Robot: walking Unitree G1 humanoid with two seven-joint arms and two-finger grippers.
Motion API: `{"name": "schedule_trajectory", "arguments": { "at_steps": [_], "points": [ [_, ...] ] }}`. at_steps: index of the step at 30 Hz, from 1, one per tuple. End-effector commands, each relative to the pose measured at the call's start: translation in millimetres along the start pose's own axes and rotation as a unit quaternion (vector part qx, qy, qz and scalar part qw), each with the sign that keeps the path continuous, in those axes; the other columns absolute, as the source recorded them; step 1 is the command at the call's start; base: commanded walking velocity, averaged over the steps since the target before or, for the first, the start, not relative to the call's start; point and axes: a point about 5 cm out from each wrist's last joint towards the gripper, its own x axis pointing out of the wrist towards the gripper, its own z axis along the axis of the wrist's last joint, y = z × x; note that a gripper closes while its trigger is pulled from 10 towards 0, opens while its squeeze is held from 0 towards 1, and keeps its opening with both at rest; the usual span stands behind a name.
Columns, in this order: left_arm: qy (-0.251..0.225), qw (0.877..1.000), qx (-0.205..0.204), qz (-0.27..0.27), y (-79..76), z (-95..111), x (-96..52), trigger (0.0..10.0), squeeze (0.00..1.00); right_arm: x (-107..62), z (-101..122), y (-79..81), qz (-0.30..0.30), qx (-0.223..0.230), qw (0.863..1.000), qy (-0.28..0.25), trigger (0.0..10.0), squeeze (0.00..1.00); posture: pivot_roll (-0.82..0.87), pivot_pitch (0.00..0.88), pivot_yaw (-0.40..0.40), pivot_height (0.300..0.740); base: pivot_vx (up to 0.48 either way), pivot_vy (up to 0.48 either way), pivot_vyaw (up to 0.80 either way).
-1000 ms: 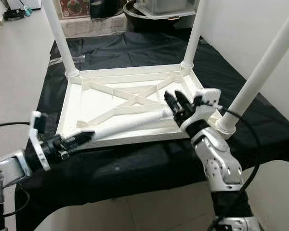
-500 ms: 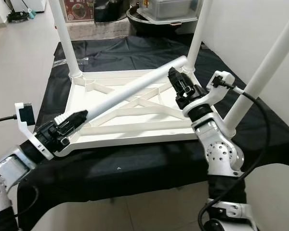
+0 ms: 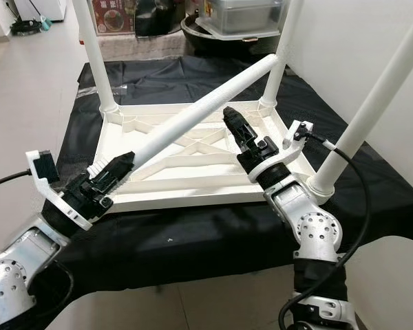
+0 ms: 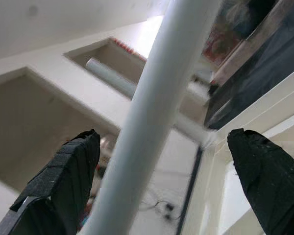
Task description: Building children table
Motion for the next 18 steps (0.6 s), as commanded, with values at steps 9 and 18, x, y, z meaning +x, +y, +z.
{"name": "schedule_trajectory", "arguments": {
  "at_steps": [9, 18],
  "points": [
    [0.006, 0.999, -0.018, -0.030, -14.5, -15.6, 15.6, 10.0, 0.00, 0.4, -27.3, 9.1, 0.029, 0.057, 0.997, 0.038, 10.0, 0.00, 0.09, 0.092, -0.084, 0.740, 0.000, 0.000, 0.00],
    [0.018, 0.997, -0.049, -0.056, -24.0, -33.1, 33.8, 10.0, 0.00, 0.1, -35.3, 9.3, 0.032, 0.051, 0.996, 0.061, 10.0, 0.00, 0.08, 0.095, -0.075, 0.740, 0.000, 0.000, 0.00]
  ]
}}
